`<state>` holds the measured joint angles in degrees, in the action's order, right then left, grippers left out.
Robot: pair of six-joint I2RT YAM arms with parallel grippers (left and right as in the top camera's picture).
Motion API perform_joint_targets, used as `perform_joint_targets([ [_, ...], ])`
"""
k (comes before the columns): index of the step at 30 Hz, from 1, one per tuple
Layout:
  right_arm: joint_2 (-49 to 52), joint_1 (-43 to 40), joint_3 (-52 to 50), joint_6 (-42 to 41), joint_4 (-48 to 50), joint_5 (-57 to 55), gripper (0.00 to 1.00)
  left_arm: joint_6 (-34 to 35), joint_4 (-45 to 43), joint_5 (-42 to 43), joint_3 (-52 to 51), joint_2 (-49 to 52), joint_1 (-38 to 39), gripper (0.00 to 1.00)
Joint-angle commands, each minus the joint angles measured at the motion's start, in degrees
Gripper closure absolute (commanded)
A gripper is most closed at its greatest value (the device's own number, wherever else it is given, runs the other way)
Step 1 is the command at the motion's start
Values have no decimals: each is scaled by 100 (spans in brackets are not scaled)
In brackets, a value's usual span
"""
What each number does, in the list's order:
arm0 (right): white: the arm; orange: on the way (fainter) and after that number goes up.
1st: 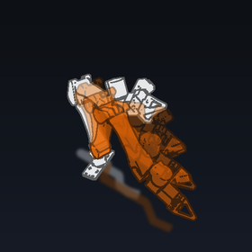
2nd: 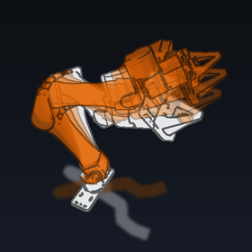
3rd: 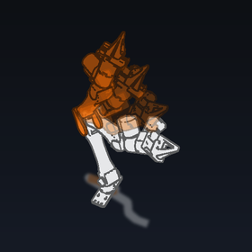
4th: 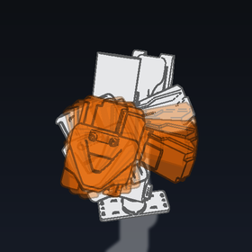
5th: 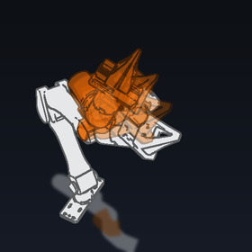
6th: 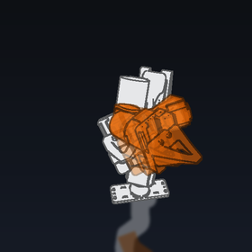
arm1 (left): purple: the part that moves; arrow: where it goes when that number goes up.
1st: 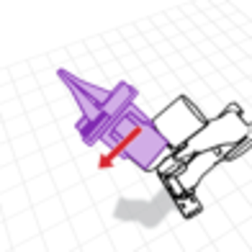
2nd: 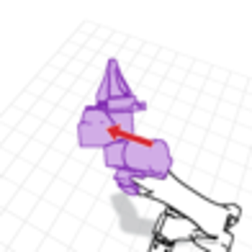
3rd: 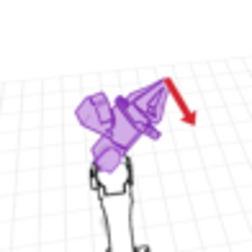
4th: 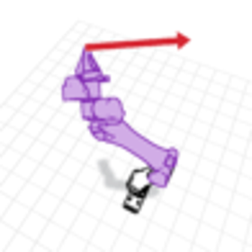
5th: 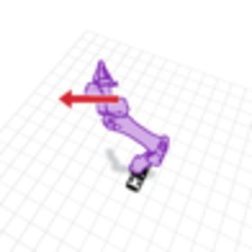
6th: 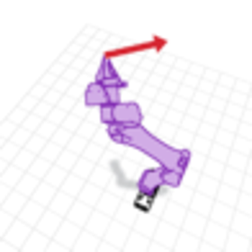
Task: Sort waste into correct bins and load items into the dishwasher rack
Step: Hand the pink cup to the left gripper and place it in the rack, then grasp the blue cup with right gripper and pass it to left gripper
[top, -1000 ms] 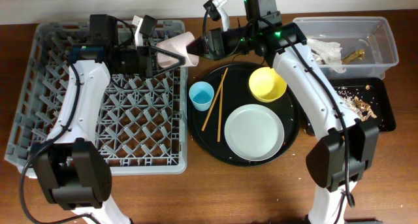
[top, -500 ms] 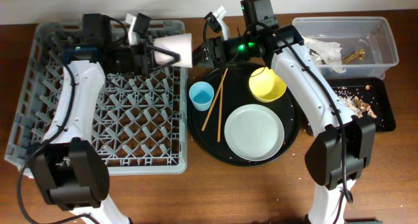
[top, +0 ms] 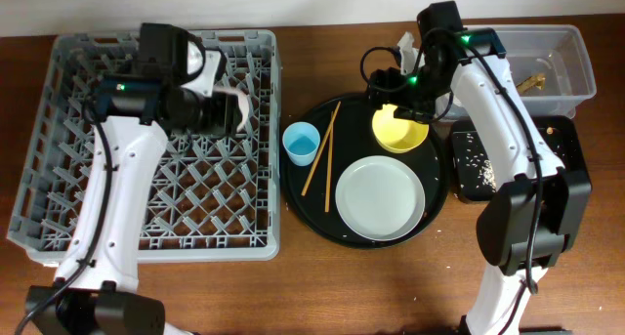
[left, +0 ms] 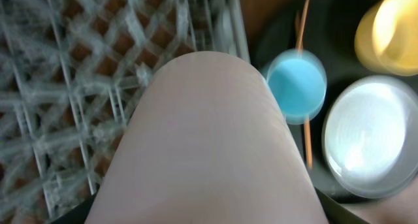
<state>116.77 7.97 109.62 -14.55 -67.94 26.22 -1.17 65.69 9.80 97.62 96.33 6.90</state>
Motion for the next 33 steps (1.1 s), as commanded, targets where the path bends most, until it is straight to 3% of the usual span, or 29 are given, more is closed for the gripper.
perform_joint_targets([
  [1, 76, 33, -2, 59, -133, -297, 11, 553, 1095, -348, -9, 9, 503, 39],
  [2, 76, 31, -2, 59, -225, -297, 9, 592, 1561, -365, -87, 9, 667, 39],
  [5, 76, 33, -2, 59, -385, -404, 8, 787, 1628, -363, -702, 9, 737, 39],
  [8, 76, 33, -2, 57, -444, -444, 8, 785, 1014, -363, -1716, 9, 737, 39],
  [13, 76, 133, -2, 59, -535, -498, 8, 782, -278, -367, -2575, 9, 737, 38],
  [15, 76, 304, -2, 59, -533, -745, 8, 780, -339, -389, -2651, 9, 730, 27],
  [16, 76, 376, -2, 59, -516, -743, 8, 780, -339, -431, -2651, 9, 732, 16],
  [18, 76, 590, -2, 39, -481, -741, 10, 732, -109, -424, -2446, 7, 730, 8],
  [20, 85, 826, -9, -286, -291, -745, 13, 660, 564, -428, -1482, -50, 730, 8],
  [23, 291, 1425, -13, -713, 358, -968, 25, 743, 472, -422, -129, -219, 597, 4],
  [24, 426, 1624, -13, -883, 446, -1320, 27, 807, 223, -291, -96, -219, 461, 3],
  [26, 780, 1937, -13, -903, 645, -1491, 44, 848, 70, -212, -98, -168, 184, 4],
  [27, 920, 1991, -13, -1003, 704, -1521, 48, 848, 50, -212, -98, -140, 101, 4],
  [28, 1075, 2033, -13, -1003, 756, -1534, 59, 848, 44, -212, -98, -114, 39, 4],
  [30, 1213, 2046, -13, -1130, 780, -1561, 96, 848, 42, -212, -98, -76, 4, 4],
  [33, 918, 1980, -7, -1126, 684, -1497, 96, 953, -81, 7, -98, -76, 4, 4],
])
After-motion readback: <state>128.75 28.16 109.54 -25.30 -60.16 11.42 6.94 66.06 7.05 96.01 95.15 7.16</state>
